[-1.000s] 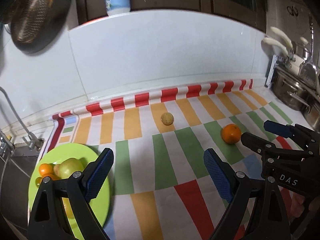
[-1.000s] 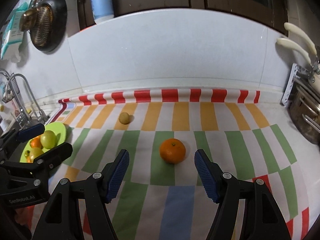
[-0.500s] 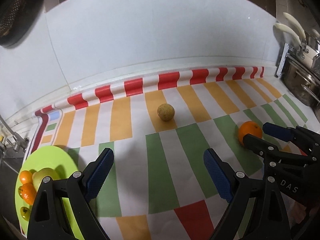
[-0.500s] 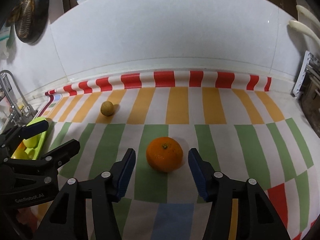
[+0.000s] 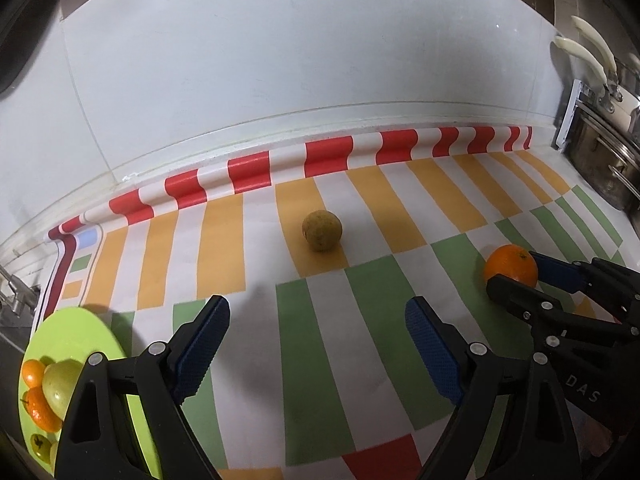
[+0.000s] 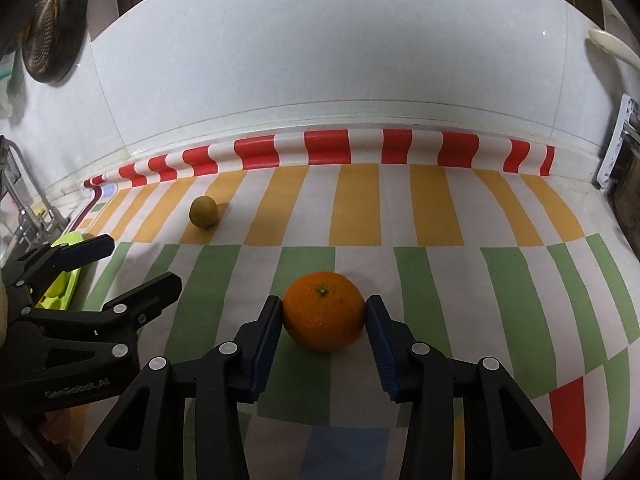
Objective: Organize fruits
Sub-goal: 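Close left tool on the small brown fruit while right tool grasps the last orange, then carry the brown fruit over the plate with left tool while right tool carries the orange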
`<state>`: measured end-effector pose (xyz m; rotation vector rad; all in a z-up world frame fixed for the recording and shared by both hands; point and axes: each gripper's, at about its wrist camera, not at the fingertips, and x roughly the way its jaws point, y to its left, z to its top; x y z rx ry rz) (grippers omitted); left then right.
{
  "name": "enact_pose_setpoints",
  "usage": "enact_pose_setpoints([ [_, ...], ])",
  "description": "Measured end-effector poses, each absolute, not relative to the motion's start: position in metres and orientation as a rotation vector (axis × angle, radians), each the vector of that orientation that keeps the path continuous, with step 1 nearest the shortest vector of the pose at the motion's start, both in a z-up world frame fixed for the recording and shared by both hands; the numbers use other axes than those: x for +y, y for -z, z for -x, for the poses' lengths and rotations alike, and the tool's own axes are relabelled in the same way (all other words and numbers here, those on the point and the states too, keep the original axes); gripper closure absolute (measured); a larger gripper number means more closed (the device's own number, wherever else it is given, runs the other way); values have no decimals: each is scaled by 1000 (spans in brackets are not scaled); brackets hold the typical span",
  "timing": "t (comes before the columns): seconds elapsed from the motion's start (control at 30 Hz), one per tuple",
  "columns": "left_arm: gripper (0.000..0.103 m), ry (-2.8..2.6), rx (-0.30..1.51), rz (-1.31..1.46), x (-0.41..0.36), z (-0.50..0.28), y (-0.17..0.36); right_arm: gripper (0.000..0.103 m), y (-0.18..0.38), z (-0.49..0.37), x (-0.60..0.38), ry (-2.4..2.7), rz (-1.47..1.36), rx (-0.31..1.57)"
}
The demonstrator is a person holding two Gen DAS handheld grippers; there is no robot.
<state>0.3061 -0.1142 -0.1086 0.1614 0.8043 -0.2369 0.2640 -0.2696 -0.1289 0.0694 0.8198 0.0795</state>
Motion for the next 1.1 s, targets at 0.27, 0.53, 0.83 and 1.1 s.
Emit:
enact_pose_setpoints([
  [0.27, 32, 252, 811, -135, -116, -336, 108, 60, 118, -276, -275, -72, -101, 776],
  [0.53, 55, 274, 833, -123, -124, -364, 112, 60, 110, -295, -272, -75, -100, 743],
  [0.83, 74, 285, 861, -95, -124, -379, 119, 60, 113, -310, -273, -77, -107, 742],
  [1.1, 74, 304, 841, -81, -118, -365, 106, 60, 113, -308, -271, -90, -108, 744],
])
